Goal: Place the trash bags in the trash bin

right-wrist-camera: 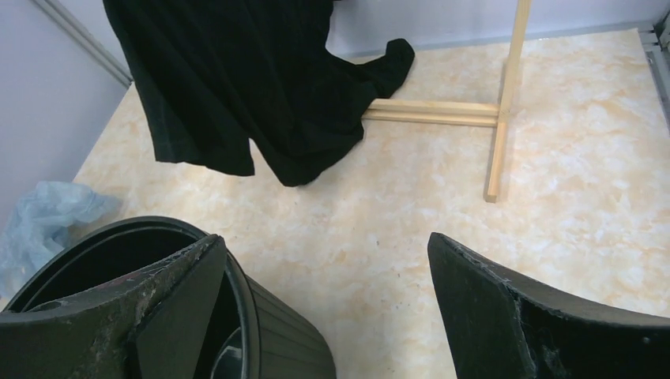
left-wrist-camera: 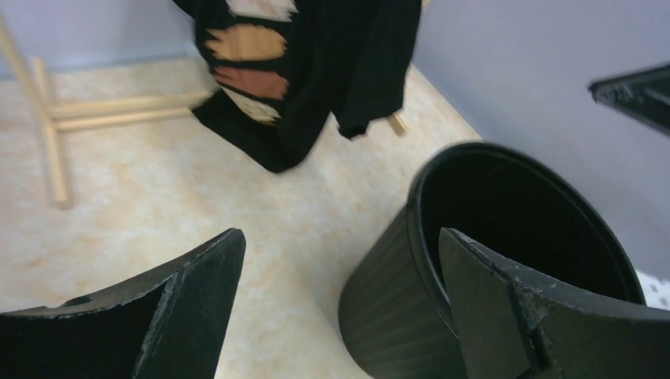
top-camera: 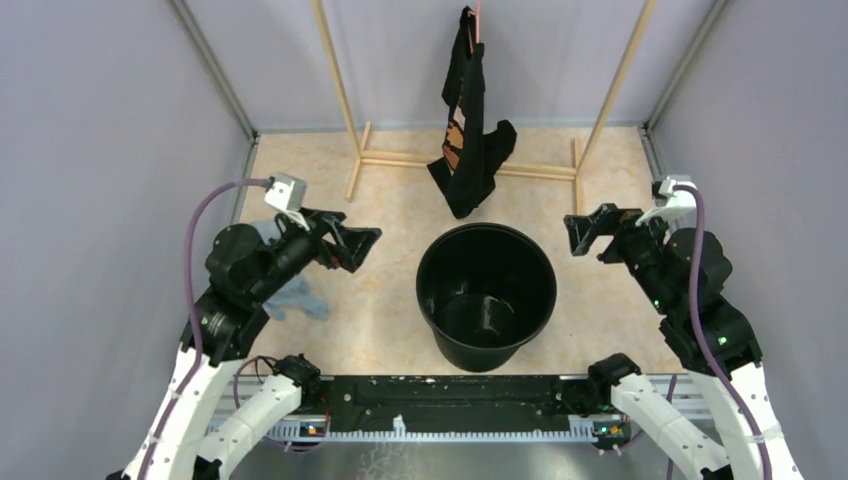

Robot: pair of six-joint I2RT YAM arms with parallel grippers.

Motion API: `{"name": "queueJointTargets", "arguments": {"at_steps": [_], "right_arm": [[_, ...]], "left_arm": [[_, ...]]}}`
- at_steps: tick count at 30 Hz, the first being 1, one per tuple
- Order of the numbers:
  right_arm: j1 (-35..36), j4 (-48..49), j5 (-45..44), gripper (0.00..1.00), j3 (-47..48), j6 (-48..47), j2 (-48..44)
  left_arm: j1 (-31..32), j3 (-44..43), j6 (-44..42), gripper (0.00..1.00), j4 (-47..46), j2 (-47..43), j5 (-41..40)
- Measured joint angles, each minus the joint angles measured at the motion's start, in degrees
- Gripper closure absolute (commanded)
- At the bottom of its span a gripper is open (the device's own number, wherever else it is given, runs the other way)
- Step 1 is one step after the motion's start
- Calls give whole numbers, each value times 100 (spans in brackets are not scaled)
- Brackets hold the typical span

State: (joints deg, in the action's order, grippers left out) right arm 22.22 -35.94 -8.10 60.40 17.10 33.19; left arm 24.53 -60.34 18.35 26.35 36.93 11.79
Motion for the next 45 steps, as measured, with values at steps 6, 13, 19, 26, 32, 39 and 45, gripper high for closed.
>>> {"name": "queueJointTargets", "arguments": {"at_steps": [6,13,19,26,32,39,45], "right_arm": [[0,-81,-131,1,-76,0,4],[0,-243,-136,1,-236,-50,-98],[0,-181,92,1,-420,-48,-752],[0,-50,289,1,-417,-37,-1069],[0,-85,367,1,-417,35,-1069],[0,-273,428,1,-417,142,-1069],[0,-470,498,1,-356,247,-1082]], "left_arm": [[-2,538,170,1,-243,472,1749],[-2,1169,763,1,-1008,605,3141],[118,1965,1532,1,-2118,472,3799],[669,1987,1679,2,-2332,691,3499],[1283,1790,1652,13,-2227,1449,2540],[1812,1215,1707,22,-2411,2487,1790],[2122,575,1687,45,-2833,3508,1292]]}}
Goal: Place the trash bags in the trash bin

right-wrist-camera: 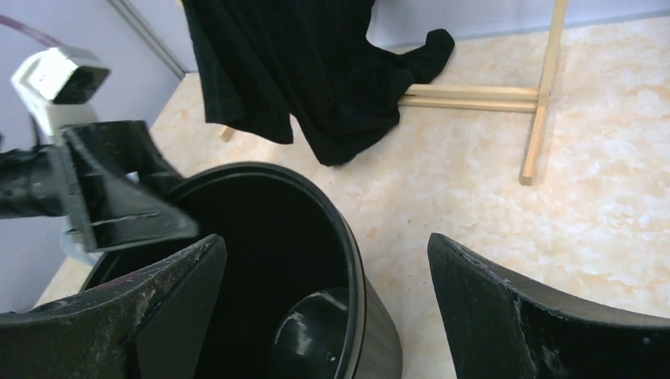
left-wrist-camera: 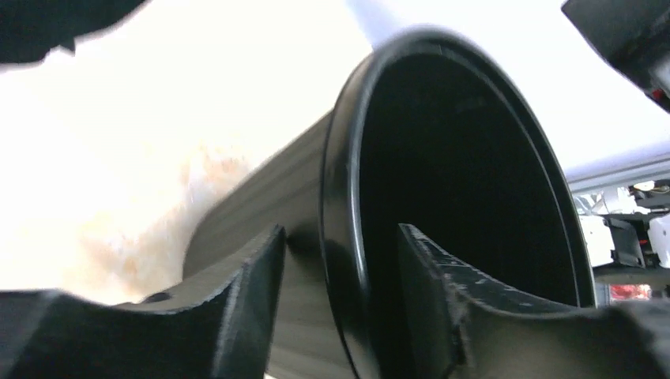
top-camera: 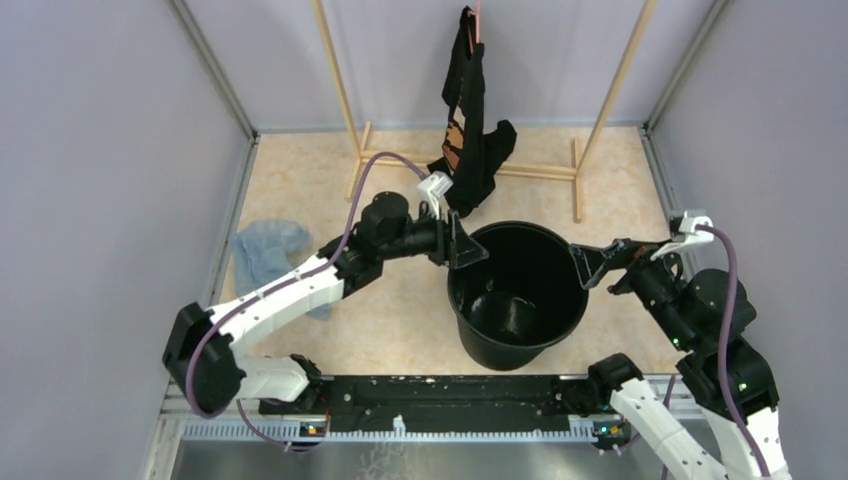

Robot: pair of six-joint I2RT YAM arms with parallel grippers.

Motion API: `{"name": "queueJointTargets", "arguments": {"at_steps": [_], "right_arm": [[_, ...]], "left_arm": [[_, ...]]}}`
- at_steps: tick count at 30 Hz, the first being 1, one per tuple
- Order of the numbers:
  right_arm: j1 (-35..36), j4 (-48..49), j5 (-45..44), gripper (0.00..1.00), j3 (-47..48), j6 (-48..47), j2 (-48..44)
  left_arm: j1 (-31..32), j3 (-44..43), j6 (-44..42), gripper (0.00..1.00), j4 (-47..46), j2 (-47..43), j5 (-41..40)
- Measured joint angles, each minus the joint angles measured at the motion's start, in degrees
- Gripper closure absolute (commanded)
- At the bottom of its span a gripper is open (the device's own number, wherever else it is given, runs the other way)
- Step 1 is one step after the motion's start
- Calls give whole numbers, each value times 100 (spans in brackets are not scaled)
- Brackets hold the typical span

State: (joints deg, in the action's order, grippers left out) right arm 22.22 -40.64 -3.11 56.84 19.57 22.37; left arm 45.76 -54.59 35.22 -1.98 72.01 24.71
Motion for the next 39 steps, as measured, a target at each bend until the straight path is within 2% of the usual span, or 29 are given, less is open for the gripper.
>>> {"name": "queueJointTargets", "arguments": {"at_steps": [7,14,21,23,24,27,28,31,34,39], "right_arm": [[0,-90,232,1,603,133,-52],[0,35,667,1,820,413,-63],[0,133,1001,1,815,673,-55],[0,160,1049,1,815,728,-24],[0,164,1060,1,815,752,0],[0,155,1082,1,815,798,101],[0,153,1099,1,815,798,131],[0,105,1161,1,815,756,175],[0,66,1154,1,813,632,155],[0,219,1117,1,651,404,-61]], "left_arm": [[105,-678,48,58,-883,1051,-232],[260,-1681,-87,73,-1222,2076,-415],[343,-2511,-374,75,-979,2691,-664],[348,-2802,-490,69,-844,2881,-734],[348,-2951,-546,63,-776,2973,-778],[345,-3327,-752,31,-549,3150,-909],[343,-3447,-789,23,-428,3163,-920],[332,-3600,-977,9,-127,3053,-883],[315,-3491,-1198,1,496,2568,-920],[308,-2573,-1696,1,1440,608,-1432]]}}
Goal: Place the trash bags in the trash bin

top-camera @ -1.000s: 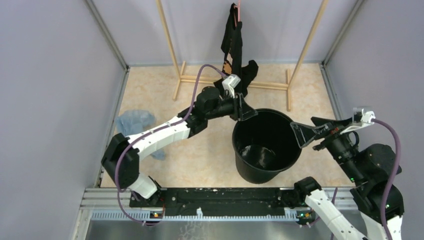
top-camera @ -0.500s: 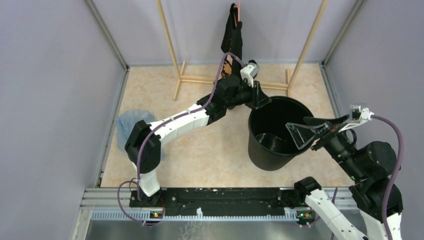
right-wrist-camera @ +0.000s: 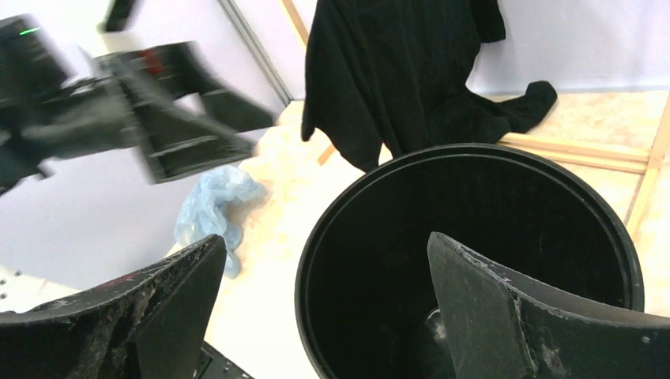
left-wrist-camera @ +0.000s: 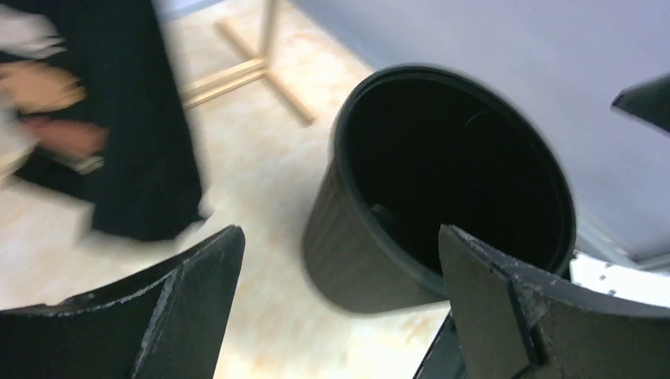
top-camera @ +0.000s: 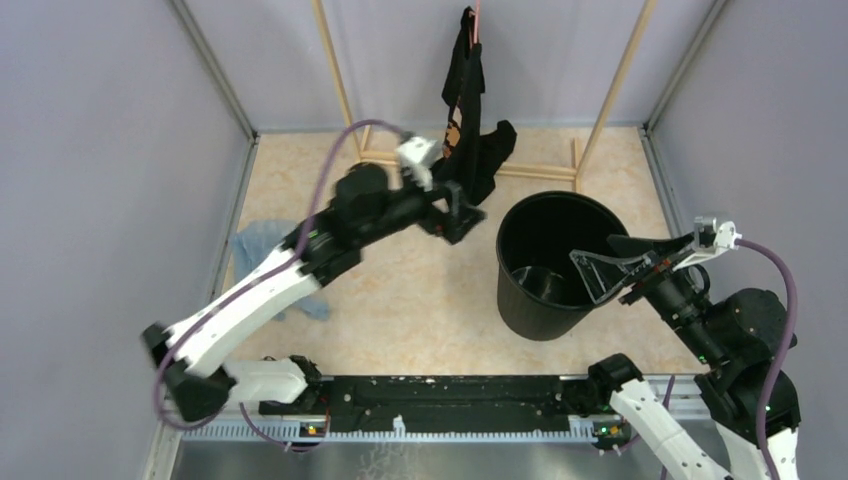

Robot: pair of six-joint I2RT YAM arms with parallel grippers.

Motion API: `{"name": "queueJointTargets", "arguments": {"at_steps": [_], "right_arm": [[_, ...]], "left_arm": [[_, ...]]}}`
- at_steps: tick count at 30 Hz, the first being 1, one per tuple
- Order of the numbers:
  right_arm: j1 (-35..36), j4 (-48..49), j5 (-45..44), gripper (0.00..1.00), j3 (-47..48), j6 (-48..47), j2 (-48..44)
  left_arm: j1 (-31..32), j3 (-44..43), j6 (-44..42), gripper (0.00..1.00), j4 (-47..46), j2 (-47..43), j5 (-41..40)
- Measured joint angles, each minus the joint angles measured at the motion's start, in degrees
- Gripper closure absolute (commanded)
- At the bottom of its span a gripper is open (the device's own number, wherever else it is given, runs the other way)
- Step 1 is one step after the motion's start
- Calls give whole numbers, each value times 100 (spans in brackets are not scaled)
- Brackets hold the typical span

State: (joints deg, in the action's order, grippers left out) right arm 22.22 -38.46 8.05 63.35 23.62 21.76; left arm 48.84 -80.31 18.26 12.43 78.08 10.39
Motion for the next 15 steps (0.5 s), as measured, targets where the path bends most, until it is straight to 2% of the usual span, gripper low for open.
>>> {"name": "queueJointTargets", "arguments": {"at_steps": [4,7,10,15], "right_arm": [[0,310,83,1,-264,4,-192],[0,595,260,1,-367,17,-205],[0,826,424,1,-400,2,-212],[0,872,632,1,-391,-17,-201]], "left_arm": [[-2,1191,-109,1,774,-2170,-1539],[-85,2002,343,1,1528,-3436,-2944],[-114,2590,1165,1,2330,-3687,-3888],[-168,3412,2483,2,3230,-3401,-4756]]}}
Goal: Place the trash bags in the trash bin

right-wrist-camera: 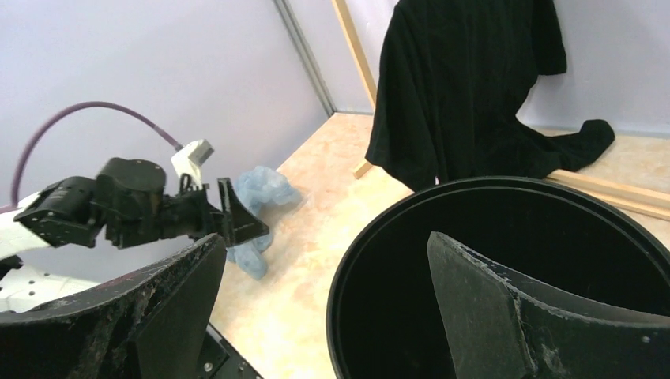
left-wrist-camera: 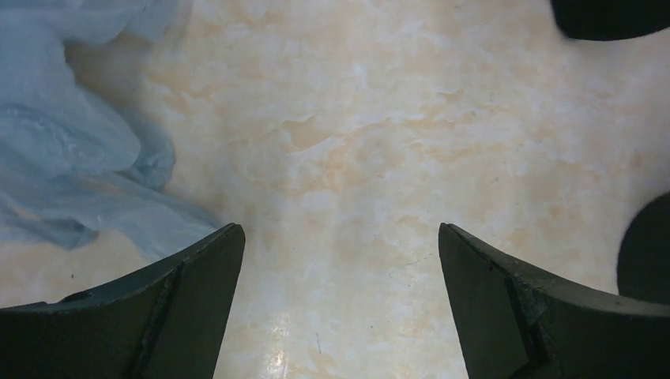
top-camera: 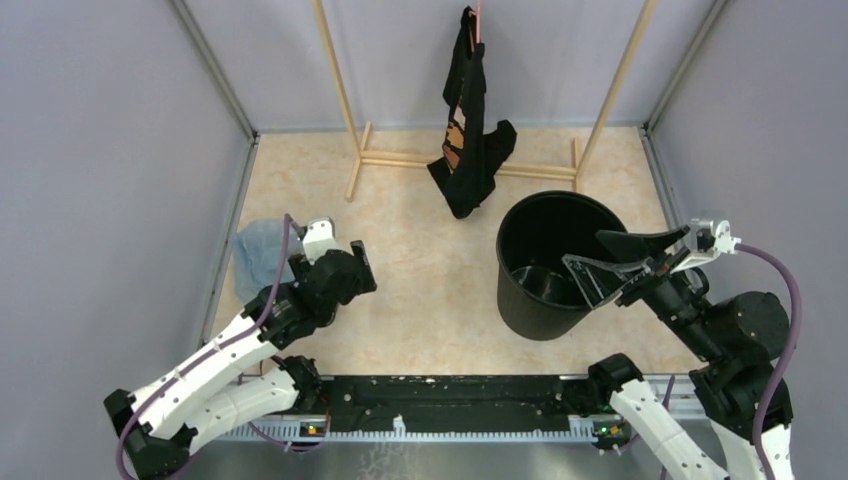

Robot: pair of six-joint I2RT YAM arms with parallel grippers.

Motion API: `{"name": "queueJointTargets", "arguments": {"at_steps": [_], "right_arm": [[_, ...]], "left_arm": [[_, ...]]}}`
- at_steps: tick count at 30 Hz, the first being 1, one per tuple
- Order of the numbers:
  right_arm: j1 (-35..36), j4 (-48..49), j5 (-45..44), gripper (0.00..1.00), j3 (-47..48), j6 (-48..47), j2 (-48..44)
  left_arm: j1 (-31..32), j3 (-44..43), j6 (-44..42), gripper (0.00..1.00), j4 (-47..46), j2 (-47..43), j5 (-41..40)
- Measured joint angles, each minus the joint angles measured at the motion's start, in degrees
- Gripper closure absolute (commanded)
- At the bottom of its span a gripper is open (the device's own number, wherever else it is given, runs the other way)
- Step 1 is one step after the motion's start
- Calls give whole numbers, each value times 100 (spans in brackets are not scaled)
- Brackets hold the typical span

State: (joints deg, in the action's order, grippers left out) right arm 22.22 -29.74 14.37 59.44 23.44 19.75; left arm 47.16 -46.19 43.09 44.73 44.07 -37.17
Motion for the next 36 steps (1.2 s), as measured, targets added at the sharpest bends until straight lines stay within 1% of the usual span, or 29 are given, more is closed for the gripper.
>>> {"name": "queueJointTargets", "arguments": {"at_steps": [2,5,7,10,11,12,15,18,23,25,26,27,28,29,34,36], "right_arm": [[0,-92,87,1,74,17,57],[0,-146,190,1,195,55,101],[0,-181,203,1,267,61,98],[0,-199,168,1,299,37,59],[0,-223,142,1,297,26,42],[0,-234,120,1,293,15,24],[0,-264,90,1,291,9,2],[0,-291,92,1,291,-33,7],[0,-321,114,1,291,-87,31],[0,-376,120,1,289,-111,35],[0,-424,125,1,291,-140,37],[0,-455,129,1,291,-151,39],[0,-490,131,1,291,-186,44],[0,-542,131,1,291,-208,48],[0,-651,111,1,291,-280,50],[0,-649,120,1,291,-286,50]], "left_arm": [[-85,181,275,2,74,35,-96],[-424,249,586,2,70,153,-118],[-1012,393,831,2,-31,267,55],[-2065,922,1128,2,-175,306,476],[-2358,1150,1241,2,-173,251,603],[-2518,1322,1333,2,-153,173,691],[-2608,1482,1587,2,-55,-44,745],[-2612,1482,1926,3,-37,-164,579],[-2618,1770,2118,22,-289,-352,531],[-2621,1858,2063,24,-385,-374,588],[-2623,1858,2022,28,-433,-365,612],[-2623,1853,1978,36,-503,-354,629],[-2623,1849,1963,47,-551,-343,634],[-2623,1845,1937,53,-577,-343,634],[-2623,1867,1770,72,-667,-509,662],[-2623,1899,1720,75,-721,-597,699]]}}
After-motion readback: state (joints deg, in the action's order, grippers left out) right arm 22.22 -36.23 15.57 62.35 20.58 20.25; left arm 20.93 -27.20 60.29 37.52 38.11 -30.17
